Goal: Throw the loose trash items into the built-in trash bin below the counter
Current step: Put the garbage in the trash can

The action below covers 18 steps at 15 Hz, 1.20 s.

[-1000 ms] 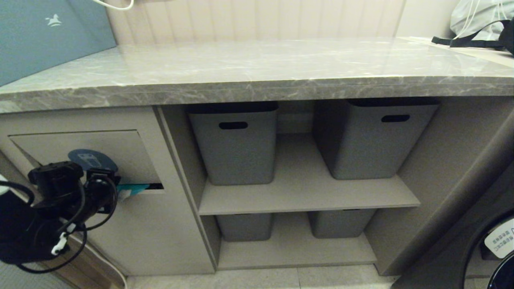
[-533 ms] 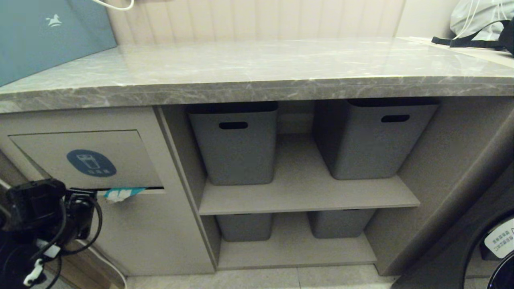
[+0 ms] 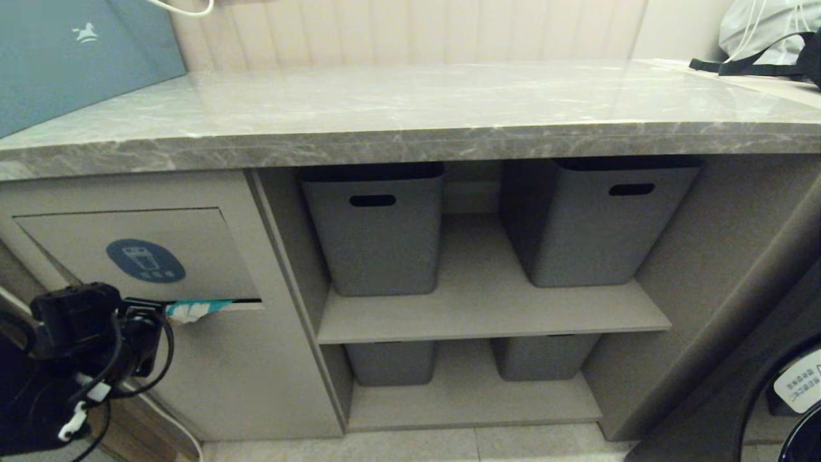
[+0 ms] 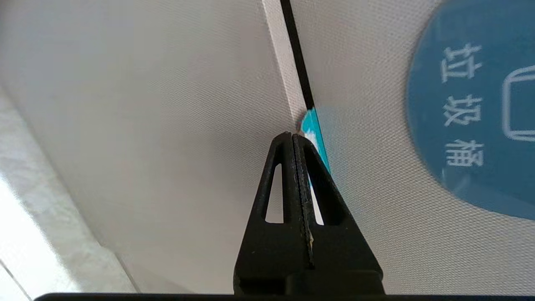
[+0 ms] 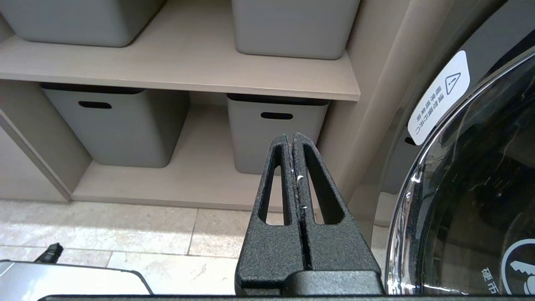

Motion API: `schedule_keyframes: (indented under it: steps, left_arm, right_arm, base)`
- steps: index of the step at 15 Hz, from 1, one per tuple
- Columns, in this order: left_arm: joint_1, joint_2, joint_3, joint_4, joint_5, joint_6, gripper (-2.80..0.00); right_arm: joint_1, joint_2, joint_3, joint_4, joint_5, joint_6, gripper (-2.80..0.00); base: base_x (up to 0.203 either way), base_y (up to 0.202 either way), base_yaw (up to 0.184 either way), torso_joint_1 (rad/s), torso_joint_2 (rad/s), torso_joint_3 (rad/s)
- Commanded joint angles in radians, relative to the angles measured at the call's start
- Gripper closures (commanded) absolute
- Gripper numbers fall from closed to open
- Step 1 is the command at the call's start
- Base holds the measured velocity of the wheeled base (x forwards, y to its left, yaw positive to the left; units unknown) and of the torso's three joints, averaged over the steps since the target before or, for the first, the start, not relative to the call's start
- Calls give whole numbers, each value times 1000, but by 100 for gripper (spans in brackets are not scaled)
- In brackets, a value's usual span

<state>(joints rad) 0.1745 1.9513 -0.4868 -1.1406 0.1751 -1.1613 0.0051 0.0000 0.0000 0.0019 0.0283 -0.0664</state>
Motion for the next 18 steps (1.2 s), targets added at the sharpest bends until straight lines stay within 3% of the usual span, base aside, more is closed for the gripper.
schedule_keyframes:
  steps: [1,3,4,5,13,18]
  left_arm:
    - [0,8,-4,-6,-9,-7,0]
    - [0,-19,25,-1,-26,-7,0]
    - [-2,-34,42,1,-32,-5,-33]
    - [-5,-50,60,1,-41,-3,-280]
    - [-1,-100,125,4,-98,37,-280]
    - [1,-41,51,-2,-149,27,-280]
  right_arm:
    - [1,-2,0,0,1,-1,0]
    - [0,-2,0,0,1,-1,0]
    - [1,-2,0,0,1,-1,0]
    - [1,-2,0,0,1,-1,0]
    - [1,-2,0,0,1,-1,0]
    - [1,-2,0,0,1,-1,0]
  base:
    - [0,0,0,0,0,0]
    - [0,0,0,0,0,0]
    - [0,0,0,0,0,0]
    - [0,0,0,0,0,0]
    - [0,0,0,0,0,0]
    - [0,0,0,0,0,0]
